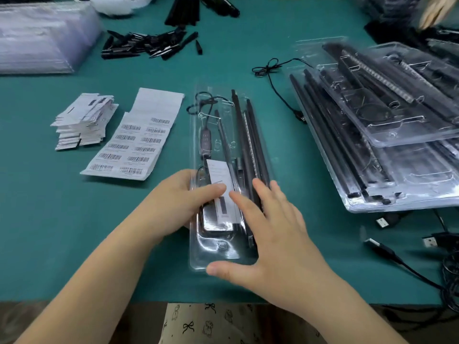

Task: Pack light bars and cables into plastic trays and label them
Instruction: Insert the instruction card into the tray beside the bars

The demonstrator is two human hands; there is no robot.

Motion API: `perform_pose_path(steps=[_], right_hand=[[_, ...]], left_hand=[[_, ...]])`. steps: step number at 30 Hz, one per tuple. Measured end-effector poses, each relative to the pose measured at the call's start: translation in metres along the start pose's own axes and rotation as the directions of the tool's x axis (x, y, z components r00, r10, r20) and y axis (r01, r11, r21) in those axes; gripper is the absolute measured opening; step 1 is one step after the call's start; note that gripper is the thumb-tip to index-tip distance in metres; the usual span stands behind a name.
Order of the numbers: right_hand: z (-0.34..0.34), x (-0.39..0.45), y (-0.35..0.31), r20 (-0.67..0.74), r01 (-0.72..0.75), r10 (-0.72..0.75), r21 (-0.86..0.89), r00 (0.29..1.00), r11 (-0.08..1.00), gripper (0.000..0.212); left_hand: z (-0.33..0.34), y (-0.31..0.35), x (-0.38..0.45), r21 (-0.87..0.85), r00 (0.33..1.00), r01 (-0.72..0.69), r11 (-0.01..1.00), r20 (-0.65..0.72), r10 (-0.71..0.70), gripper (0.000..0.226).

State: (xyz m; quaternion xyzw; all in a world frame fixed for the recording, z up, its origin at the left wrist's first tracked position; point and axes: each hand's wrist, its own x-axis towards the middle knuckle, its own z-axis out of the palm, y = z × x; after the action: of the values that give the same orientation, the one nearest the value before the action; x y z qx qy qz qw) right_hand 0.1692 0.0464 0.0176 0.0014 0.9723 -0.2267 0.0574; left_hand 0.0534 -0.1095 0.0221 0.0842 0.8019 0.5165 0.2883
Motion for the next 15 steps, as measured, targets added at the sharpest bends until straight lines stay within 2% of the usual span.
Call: perform_pose_path(steps=[3, 5, 8, 10, 11, 12, 13, 14, 15], right_hand=[[0.0, -0.003, 0.004, -0.002, 0.026, -0.026, -0.061, 1.0, 0.998, 0.102], [0.001, -0.003, 0.005, -0.007, 0.029, -0.029, -0.07, 1.0, 0.997, 0.102], [0.004, -0.003, 0.004, -0.006, 0.034, -0.035, -0.102, 0.999, 0.994, 0.107], [0.007, -0.003, 0.002, -0.008, 0.035, -0.036, -0.143, 0.999, 0.989, 0.105], [0.007, -0.003, 0.002, -0.013, 0.031, -0.033, -0.146, 0.999, 0.989, 0.103], [0.008, -0.003, 0.002, -0.017, 0.027, -0.03, -0.139, 0.999, 0.99, 0.1], [0.008, -0.003, 0.002, -0.017, 0.024, -0.027, -0.129, 1.0, 0.991, 0.097], [0.008, -0.002, 0.002, -0.013, 0.025, -0.026, -0.126, 1.0, 0.992, 0.095], [0.008, -0.002, 0.002, -0.01, 0.028, -0.03, -0.127, 1.0, 0.992, 0.096]], left_hand=[[-0.001, 0.0, 0.001, 0.0, 1.0, -0.003, 1.0, 0.007, 0.003, 0.049], [0.0, 0.001, 0.004, -0.104, 0.999, 0.022, 0.994, -0.023, -0.024, 0.043], [-0.002, 0.002, 0.004, -0.325, 0.997, 0.079, 0.942, 0.02, -0.077, 0.037], [-0.004, -0.002, 0.003, -0.319, 0.999, 0.042, 0.947, 0.012, -0.04, 0.034], [-0.006, -0.005, 0.002, -0.254, 0.998, 0.016, 0.967, -0.053, -0.03, 0.033], [-0.009, -0.01, 0.002, -0.091, 0.986, -0.016, 0.996, -0.166, 0.001, 0.033], [-0.014, -0.016, 0.002, 0.174, 0.955, -0.042, 0.984, -0.283, 0.09, 0.034], [-0.017, -0.021, -0.001, 0.441, 0.915, -0.056, 0.896, -0.336, 0.222, 0.035], [-0.018, -0.024, -0.005, 0.61, 0.879, -0.085, 0.788, -0.326, 0.347, 0.037]])
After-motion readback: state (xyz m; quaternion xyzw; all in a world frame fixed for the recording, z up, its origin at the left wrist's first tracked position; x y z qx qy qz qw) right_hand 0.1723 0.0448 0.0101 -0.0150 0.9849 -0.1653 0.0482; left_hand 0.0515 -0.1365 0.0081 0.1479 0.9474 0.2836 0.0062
